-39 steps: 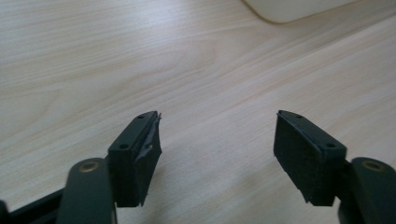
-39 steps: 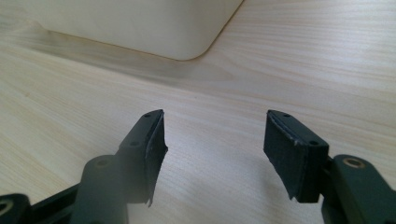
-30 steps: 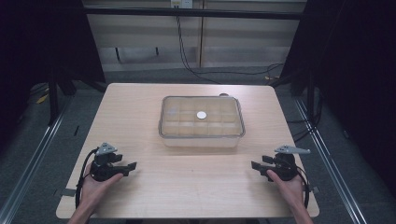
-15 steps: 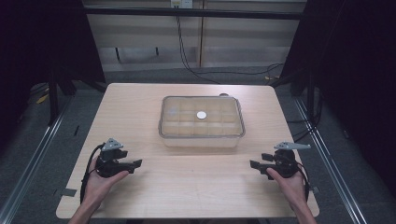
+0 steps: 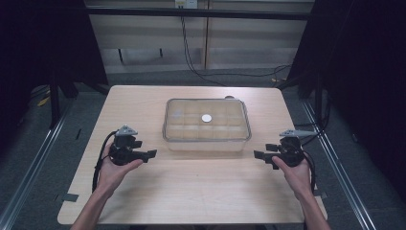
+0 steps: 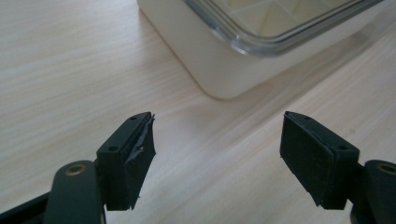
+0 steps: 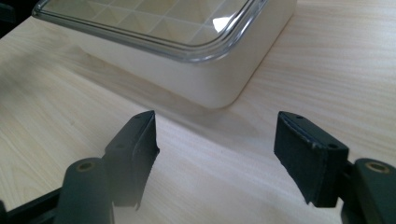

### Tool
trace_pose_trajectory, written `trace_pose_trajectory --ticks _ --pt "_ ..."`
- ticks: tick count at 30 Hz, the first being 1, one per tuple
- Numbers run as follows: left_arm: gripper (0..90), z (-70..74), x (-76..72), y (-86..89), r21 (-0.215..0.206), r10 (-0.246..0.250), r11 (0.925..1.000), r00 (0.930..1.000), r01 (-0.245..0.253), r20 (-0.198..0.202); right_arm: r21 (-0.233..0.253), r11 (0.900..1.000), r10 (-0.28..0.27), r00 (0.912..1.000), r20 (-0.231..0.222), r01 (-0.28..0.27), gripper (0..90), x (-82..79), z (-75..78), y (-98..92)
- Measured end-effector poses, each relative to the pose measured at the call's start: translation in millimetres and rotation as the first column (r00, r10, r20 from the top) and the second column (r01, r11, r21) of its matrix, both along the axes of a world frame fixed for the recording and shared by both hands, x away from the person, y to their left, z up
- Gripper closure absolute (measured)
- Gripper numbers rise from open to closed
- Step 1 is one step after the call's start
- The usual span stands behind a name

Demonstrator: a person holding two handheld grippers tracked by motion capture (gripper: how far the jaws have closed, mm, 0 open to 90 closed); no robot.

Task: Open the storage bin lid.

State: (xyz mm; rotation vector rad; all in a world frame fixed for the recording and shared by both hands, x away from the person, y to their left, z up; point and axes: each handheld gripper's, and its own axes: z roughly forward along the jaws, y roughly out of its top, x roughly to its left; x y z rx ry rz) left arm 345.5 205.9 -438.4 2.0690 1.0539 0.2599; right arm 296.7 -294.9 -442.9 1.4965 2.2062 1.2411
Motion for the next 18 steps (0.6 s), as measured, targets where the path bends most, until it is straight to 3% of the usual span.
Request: trace_pose_trajectory --ticks 8,12,16,18 --pt "23.1 13.0 16.8 -10.3 -0.027 -0.003 0.9996 1.0000 0.003 0.000 0.006 1.000 0.010 0.9999 -0.009 -0.010 35.5 22.6 7.6 5.6" --pt "20.5 18.0 23.4 -13.7 -0.039 -0.011 0.9992 0.9996 0.012 0.026 0.022 1.000 0.011 0.9999 -0.007 -0.011 30.4 33.9 11.3 9.5" --pt "22.2 21.4 30.8 -15.1 -0.098 -0.005 0.9952 0.9999 0.006 0.013 0.021 1.000 -0.008 0.9999 -0.012 0.008 25.4 47.0 13.4 13.0" --pt "23.4 23.7 37.4 -16.0 -0.108 0.000 0.9942 0.9999 0.001 0.010 0.017 1.000 -0.015 0.9998 -0.014 0.015 23.5 54.3 16.1 14.4"
